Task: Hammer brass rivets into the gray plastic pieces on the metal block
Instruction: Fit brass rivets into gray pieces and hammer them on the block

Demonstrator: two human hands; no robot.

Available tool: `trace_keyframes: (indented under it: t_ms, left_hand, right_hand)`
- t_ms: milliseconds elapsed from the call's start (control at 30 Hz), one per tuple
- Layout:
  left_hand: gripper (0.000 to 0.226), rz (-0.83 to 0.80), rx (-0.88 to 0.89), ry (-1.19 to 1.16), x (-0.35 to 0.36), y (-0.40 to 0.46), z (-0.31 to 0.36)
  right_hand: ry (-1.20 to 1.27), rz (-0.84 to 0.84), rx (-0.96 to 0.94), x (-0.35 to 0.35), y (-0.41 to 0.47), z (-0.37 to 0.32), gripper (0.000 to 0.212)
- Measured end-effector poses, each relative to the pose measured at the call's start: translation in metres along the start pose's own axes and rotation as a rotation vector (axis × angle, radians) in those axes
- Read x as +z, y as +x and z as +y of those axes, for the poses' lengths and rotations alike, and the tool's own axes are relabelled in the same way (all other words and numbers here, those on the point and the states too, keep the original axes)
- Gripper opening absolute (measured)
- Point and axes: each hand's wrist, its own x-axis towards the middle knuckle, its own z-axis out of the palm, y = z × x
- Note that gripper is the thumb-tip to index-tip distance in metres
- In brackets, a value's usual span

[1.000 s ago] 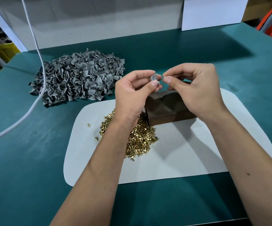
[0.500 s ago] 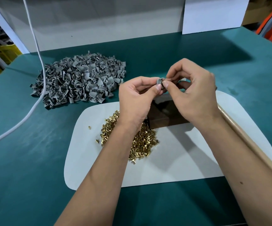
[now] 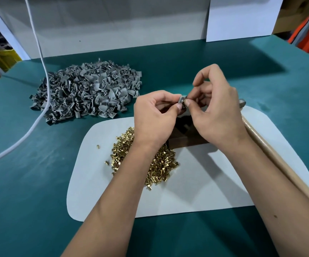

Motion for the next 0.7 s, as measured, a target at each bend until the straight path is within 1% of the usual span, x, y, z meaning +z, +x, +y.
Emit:
trace_keyframes:
  t_ms: [200, 300, 400, 500, 600, 700]
  left_hand:
    - [0.02, 0.057, 0.035, 0.068, 0.007, -0.001, -0.002]
    - [0.014, 0.029, 0.019, 0.064, 0.009, -0.003, -0.003]
    - [0.019, -0.049, 0.026, 0.08, 0.002, -0.001, -0.003]
    - [0.027, -0.12, 0.062, 0.085, -0.005, 0.002, -0.002]
    - [0.039, -0.138, 0.086, 0.1, -0.006, 0.002, -0.004]
    - [0.035, -0.124, 0.09, 0.095, -0.005, 0.003, -0.007]
  right_hand:
    - [-0.033, 0.06, 0.007, 0.003, -0.003, -0.003, 0.037]
    - [-0.052, 0.083, 0.026, 0.003, -0.004, -0.002, 0.04]
    - [-0.022, 0.045, 0.072, -0.001, -0.001, 0.004, 0.036]
    - [0.096, -0.007, 0.112, -0.005, 0.003, 0.008, 0.033]
    - [0.204, -0.051, 0.137, -0.01, 0.004, 0.01, 0.029]
    - [0.182, -0.094, 0.127, -0.011, 0.005, 0.011, 0.028]
